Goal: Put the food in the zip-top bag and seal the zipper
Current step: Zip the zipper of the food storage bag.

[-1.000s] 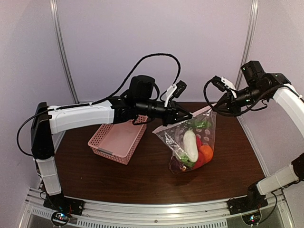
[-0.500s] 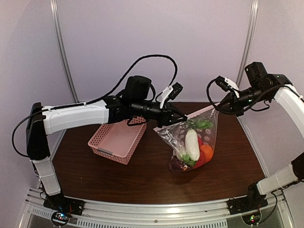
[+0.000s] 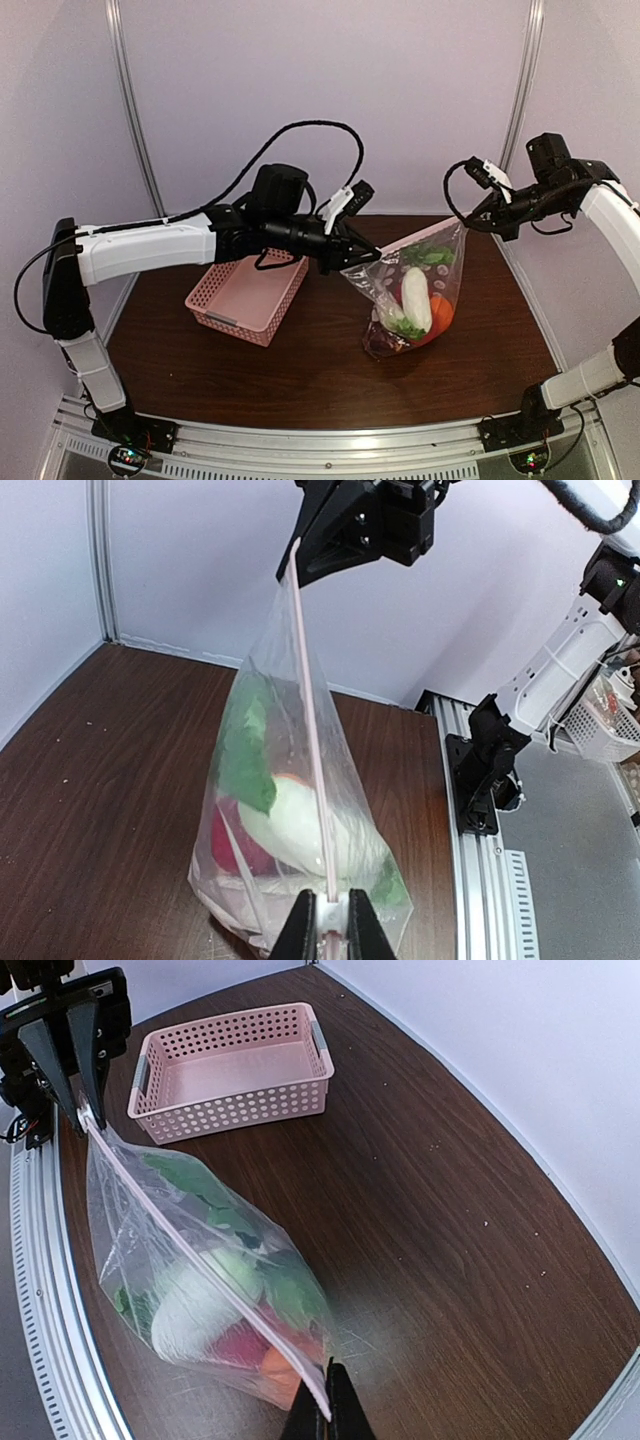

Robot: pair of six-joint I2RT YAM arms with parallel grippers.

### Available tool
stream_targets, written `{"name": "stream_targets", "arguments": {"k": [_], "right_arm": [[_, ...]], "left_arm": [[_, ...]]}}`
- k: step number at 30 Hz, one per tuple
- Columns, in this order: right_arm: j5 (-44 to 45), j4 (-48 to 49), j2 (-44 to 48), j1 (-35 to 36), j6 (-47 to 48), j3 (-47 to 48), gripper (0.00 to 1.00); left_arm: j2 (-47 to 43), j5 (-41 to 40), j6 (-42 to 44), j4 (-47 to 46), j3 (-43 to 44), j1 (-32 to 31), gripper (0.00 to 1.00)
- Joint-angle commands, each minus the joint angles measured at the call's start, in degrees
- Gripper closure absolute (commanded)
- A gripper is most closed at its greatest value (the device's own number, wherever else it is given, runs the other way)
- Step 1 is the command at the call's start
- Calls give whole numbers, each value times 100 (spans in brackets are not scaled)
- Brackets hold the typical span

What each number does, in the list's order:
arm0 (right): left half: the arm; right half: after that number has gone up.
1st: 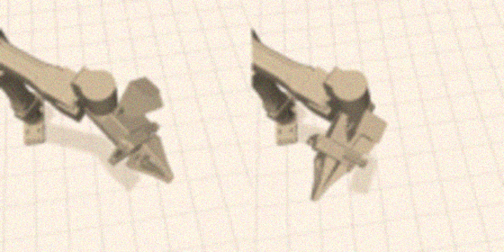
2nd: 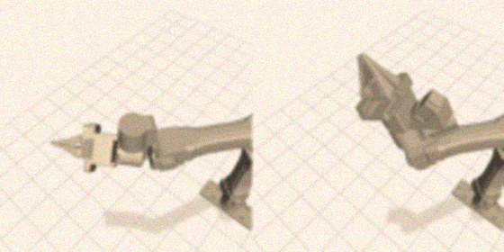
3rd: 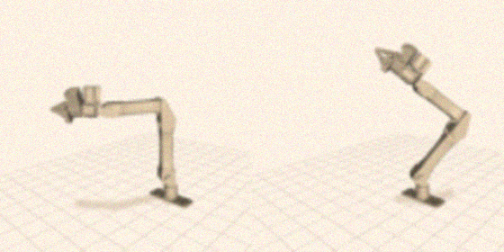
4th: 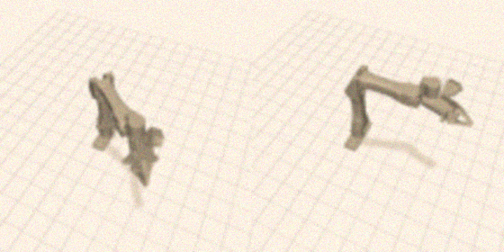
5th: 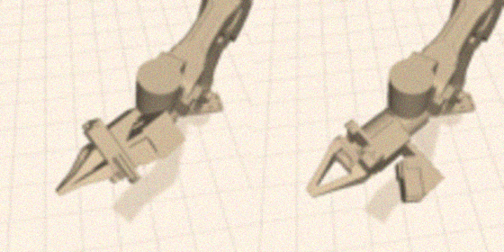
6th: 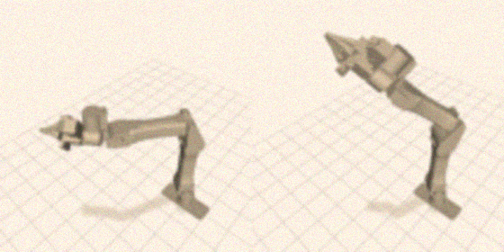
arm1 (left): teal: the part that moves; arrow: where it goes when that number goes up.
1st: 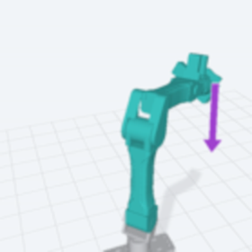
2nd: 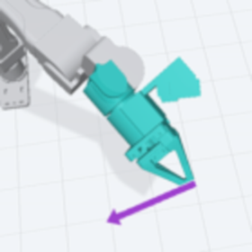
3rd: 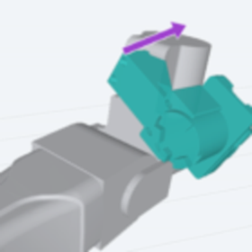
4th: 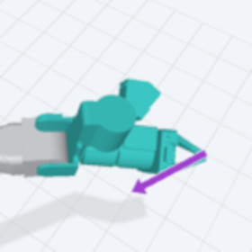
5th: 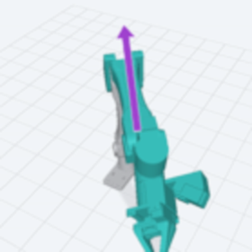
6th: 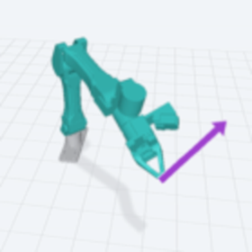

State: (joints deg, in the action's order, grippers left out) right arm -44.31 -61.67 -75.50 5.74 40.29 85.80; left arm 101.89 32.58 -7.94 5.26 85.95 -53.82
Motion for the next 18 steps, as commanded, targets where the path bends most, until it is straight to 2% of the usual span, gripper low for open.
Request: {"name": "stream_targets", "arguments": {"k": [1,18], "right_arm": [[461,523,150,-339,-153,-53,100],[450,746,10,-486,-307,-125,100]], "left_arm": [[-349,30,152,659,-294,159,99],[-631,-59,210,652,-779,254,100]]}}
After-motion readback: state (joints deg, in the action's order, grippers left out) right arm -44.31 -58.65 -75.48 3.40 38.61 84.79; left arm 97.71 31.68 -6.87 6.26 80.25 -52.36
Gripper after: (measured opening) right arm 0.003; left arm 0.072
